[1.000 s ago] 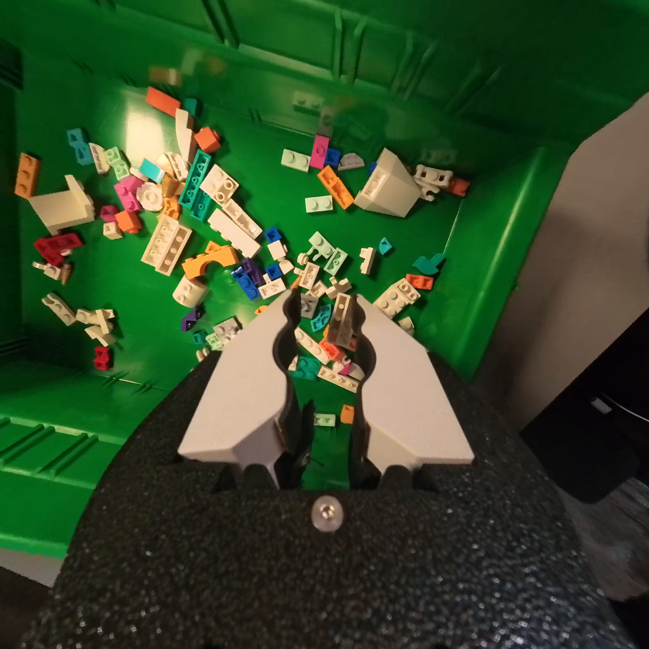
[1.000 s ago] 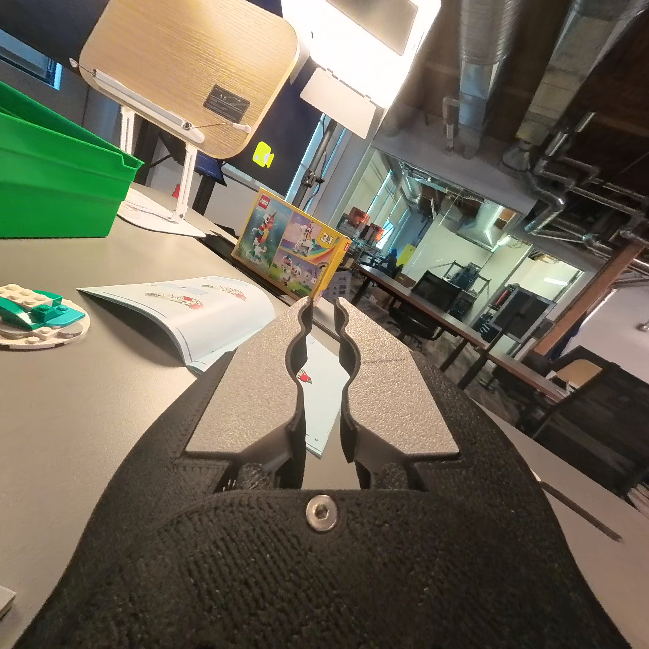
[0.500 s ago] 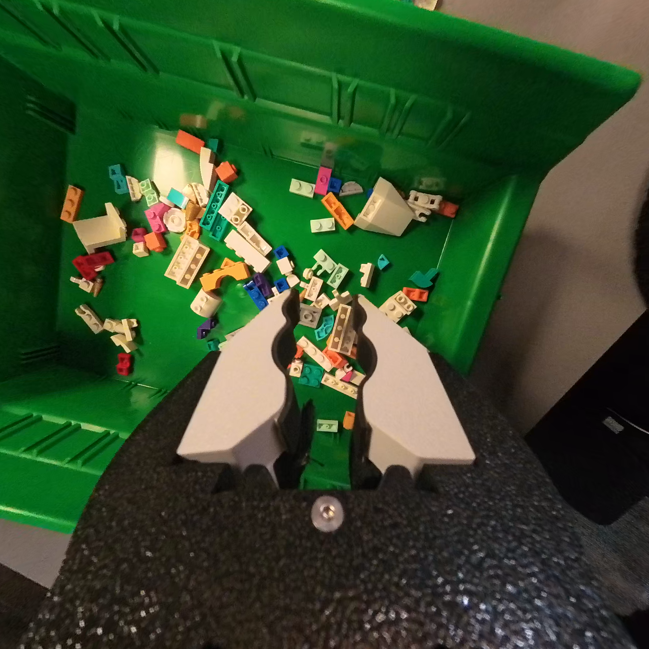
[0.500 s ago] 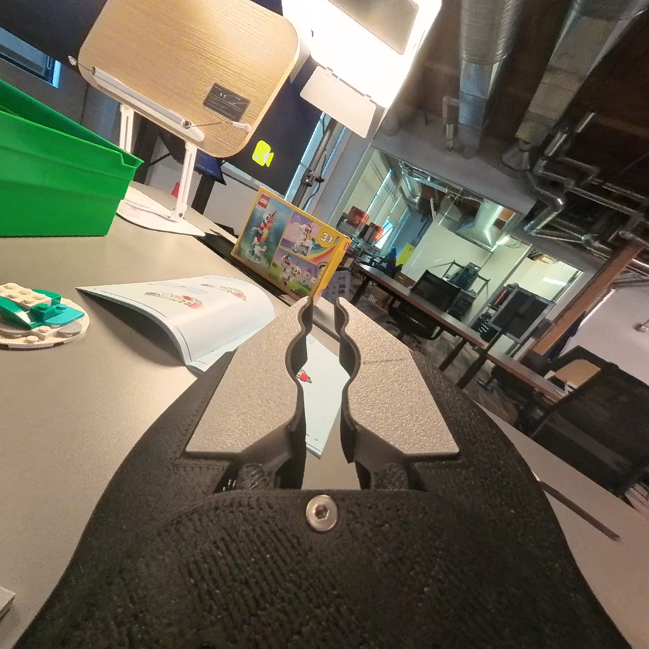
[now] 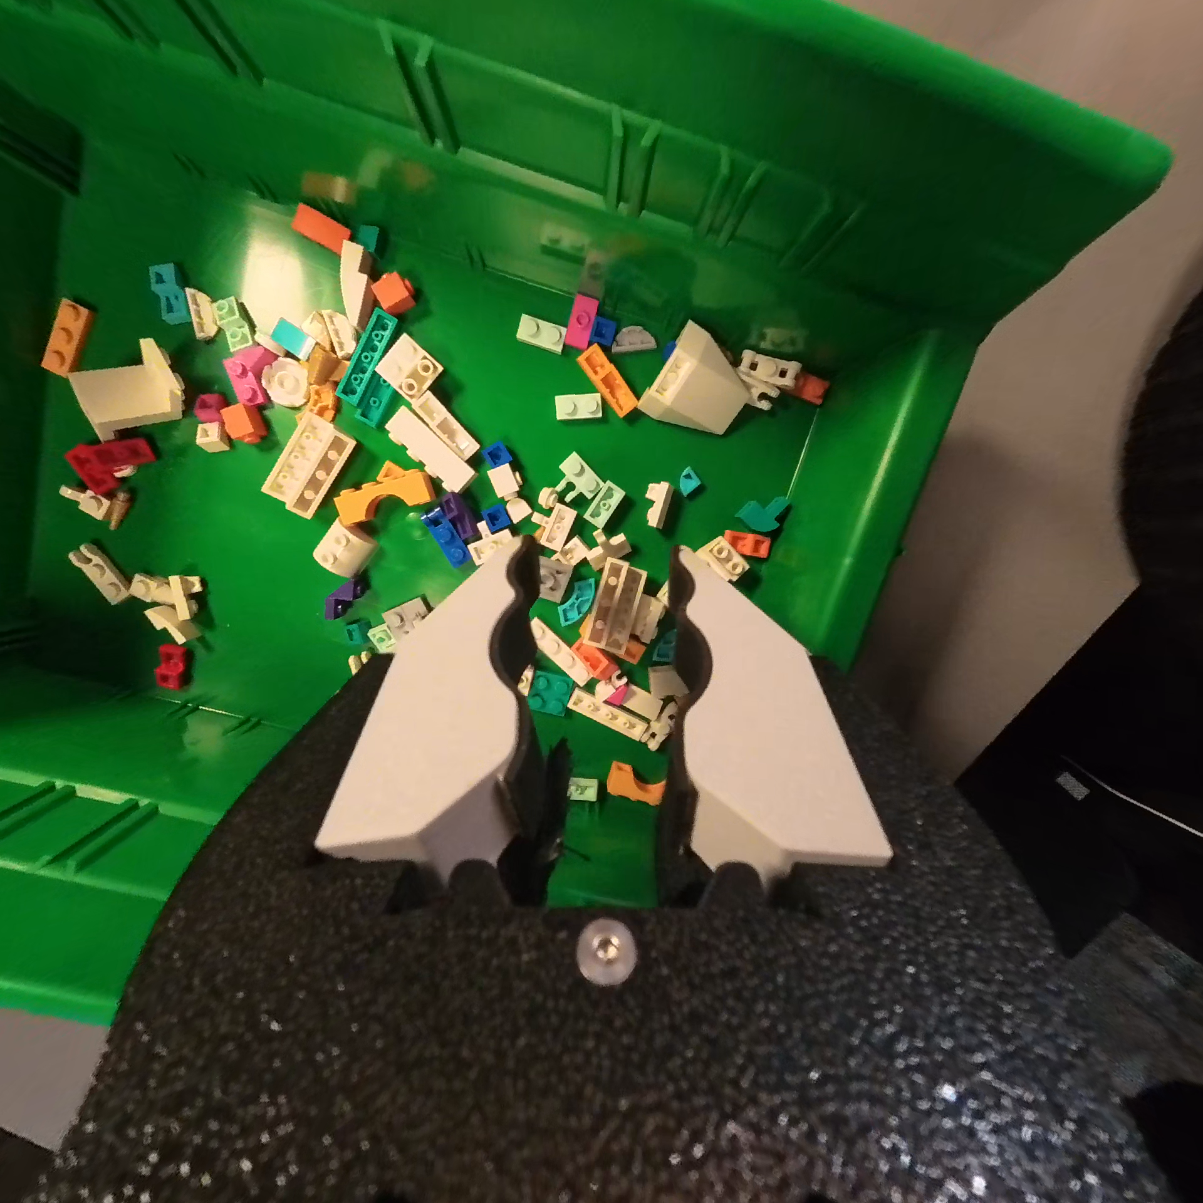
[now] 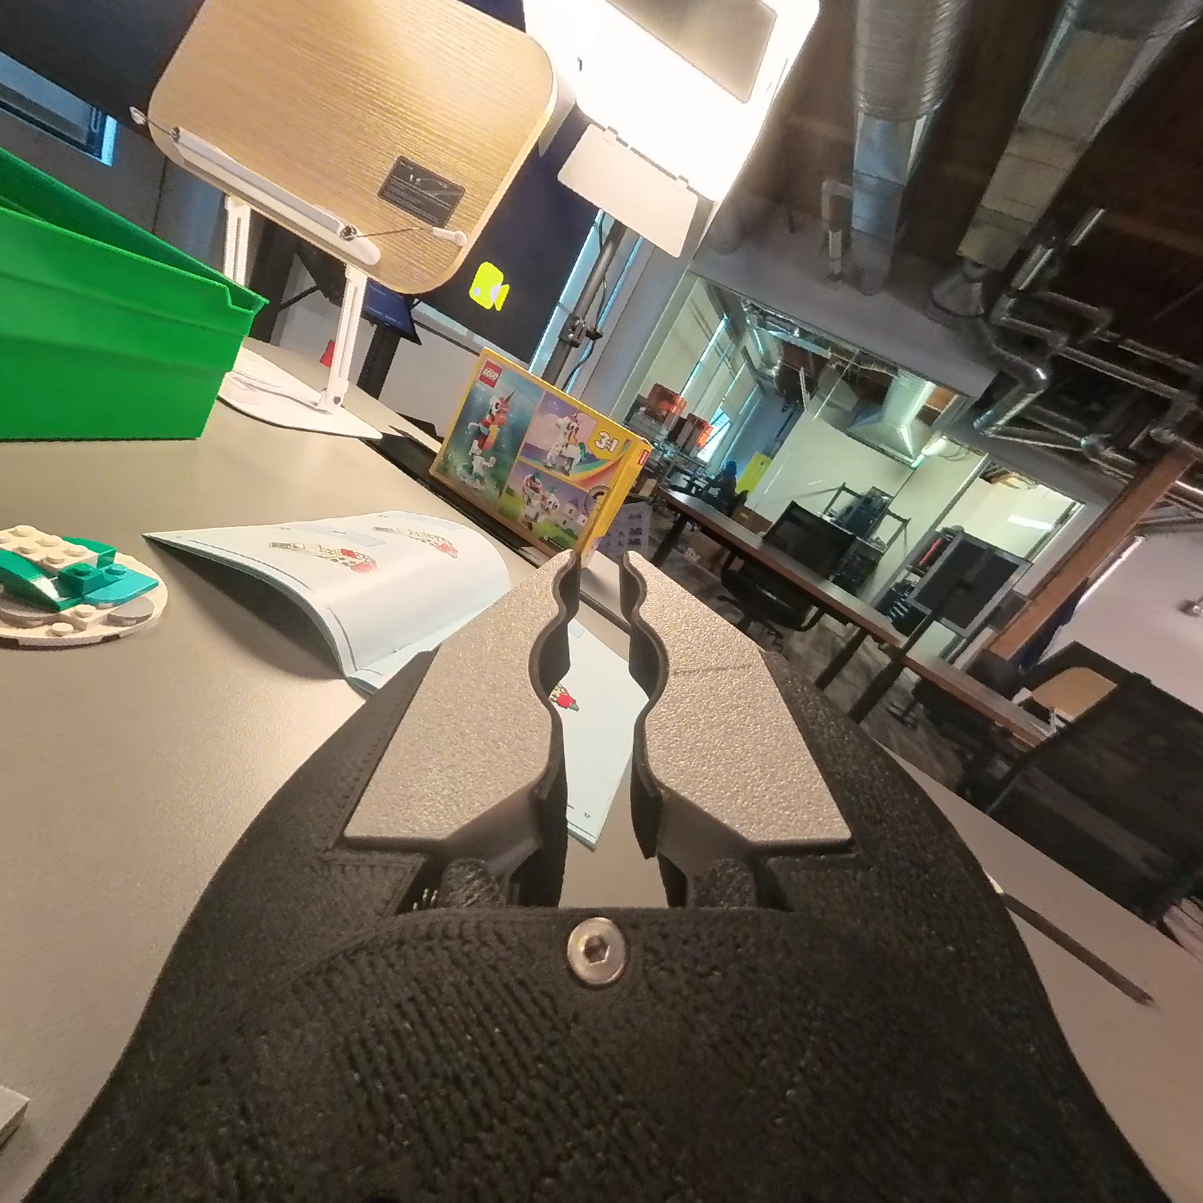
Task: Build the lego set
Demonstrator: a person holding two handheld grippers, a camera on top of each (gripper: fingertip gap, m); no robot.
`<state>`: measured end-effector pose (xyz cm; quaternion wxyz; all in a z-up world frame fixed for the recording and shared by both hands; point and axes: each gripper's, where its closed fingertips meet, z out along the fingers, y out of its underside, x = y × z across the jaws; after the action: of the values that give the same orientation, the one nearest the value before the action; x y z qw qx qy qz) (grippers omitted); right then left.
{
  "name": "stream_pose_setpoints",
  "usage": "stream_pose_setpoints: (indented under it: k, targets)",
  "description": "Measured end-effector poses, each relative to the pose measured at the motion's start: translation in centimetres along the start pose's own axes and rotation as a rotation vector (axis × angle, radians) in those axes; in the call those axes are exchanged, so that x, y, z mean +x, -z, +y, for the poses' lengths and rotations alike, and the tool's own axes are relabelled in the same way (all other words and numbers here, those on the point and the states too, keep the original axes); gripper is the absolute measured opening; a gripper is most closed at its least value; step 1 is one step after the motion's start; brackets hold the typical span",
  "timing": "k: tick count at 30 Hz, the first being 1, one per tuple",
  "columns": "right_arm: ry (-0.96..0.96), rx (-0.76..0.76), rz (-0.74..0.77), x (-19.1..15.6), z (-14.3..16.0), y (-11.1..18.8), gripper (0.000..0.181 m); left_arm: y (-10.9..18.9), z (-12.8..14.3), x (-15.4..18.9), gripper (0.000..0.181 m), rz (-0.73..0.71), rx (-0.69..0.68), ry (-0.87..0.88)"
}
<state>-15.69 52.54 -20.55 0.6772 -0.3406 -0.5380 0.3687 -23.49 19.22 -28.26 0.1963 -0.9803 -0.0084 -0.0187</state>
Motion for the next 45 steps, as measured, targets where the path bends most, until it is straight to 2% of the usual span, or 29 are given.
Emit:
stream_pose_setpoints:
  k: [27, 33, 36, 39, 43, 45]
  targets:
    - [0.004, 0.001, -0.004, -0.1, -0.1, 0.0, 0.010, 0.5, -0.2, -1.1, 0.039, -0.058, 0.026, 0.010]
    - [0.000, 0.003, -0.001, 0.0, -0.1, 0.0, 0.010, 2.5, -0.3, -6.4, 0.024, -0.280, 0.076, 0.202]
    - [-0.004, 0.004, 0.001, 0.0, -0.1, 0.0, 0.010, 3.8, -0.8, -8.2, 0.024, -0.297, 0.130, 0.282]
    - [0.001, 0.001, 0.000, 0.0, -0.1, 0.0, 0.010, 4.6, -1.0, -10.0, 0.024, -0.333, 0.117, 0.283]
    - [0.015, -0.004, -0.002, -0.2, 0.0, -0.1, 0.010, 4.2, -3.2, -11.0, 0.027, -0.247, 0.120, 0.254]
    - [0.021, -0.007, -0.002, -0.2, 0.0, -0.1, 0.010, 3.6, -3.6, -12.0, 0.027, -0.247, 0.077, 0.233]
